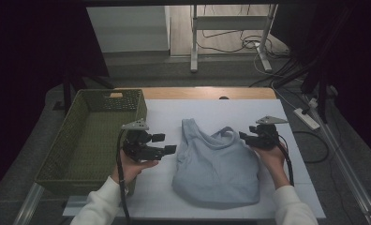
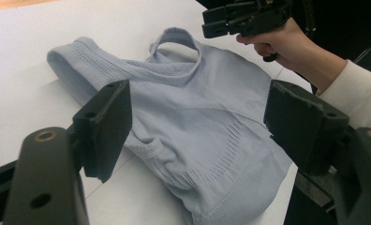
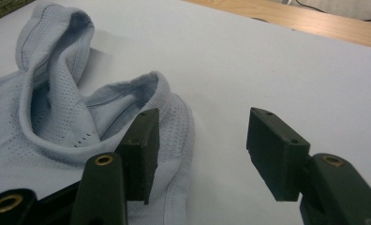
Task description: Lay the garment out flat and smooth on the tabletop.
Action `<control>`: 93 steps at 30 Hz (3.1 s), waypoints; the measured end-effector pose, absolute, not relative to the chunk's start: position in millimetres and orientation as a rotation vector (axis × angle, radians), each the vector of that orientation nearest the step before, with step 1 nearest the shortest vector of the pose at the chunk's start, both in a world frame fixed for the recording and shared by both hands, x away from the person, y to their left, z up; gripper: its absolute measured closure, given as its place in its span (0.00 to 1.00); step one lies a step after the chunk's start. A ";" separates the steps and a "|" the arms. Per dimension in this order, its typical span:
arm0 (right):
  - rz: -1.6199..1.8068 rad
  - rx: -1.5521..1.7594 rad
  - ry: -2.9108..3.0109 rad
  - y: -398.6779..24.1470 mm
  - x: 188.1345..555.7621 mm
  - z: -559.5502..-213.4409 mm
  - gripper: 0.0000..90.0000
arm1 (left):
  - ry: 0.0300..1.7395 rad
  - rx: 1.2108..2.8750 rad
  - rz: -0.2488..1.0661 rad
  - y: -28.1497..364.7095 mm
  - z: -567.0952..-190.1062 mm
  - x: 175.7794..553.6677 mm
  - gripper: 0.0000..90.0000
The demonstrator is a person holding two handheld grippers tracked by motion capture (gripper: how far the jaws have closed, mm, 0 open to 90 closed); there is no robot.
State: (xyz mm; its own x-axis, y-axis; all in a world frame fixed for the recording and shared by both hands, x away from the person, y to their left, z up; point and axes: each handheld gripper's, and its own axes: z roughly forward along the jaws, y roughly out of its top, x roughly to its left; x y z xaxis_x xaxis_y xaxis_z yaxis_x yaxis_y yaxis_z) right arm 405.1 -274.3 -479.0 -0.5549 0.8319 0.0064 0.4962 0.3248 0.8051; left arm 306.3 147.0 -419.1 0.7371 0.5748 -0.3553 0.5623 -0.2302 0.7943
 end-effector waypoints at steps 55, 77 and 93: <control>1.149 1.080 2.238 -244.4 419.9 -486.1 0.96 | 0.874 1.905 0.026 147.8 -420.4 305.8 0.27; 1.133 1.224 2.130 -259.6 418.6 -482.9 0.93 | 0.871 1.912 0.027 144.3 -420.8 305.7 0.27; 1.074 1.224 2.173 -252.1 425.0 -495.4 0.69 | 0.877 1.911 0.030 145.9 -421.1 305.7 0.27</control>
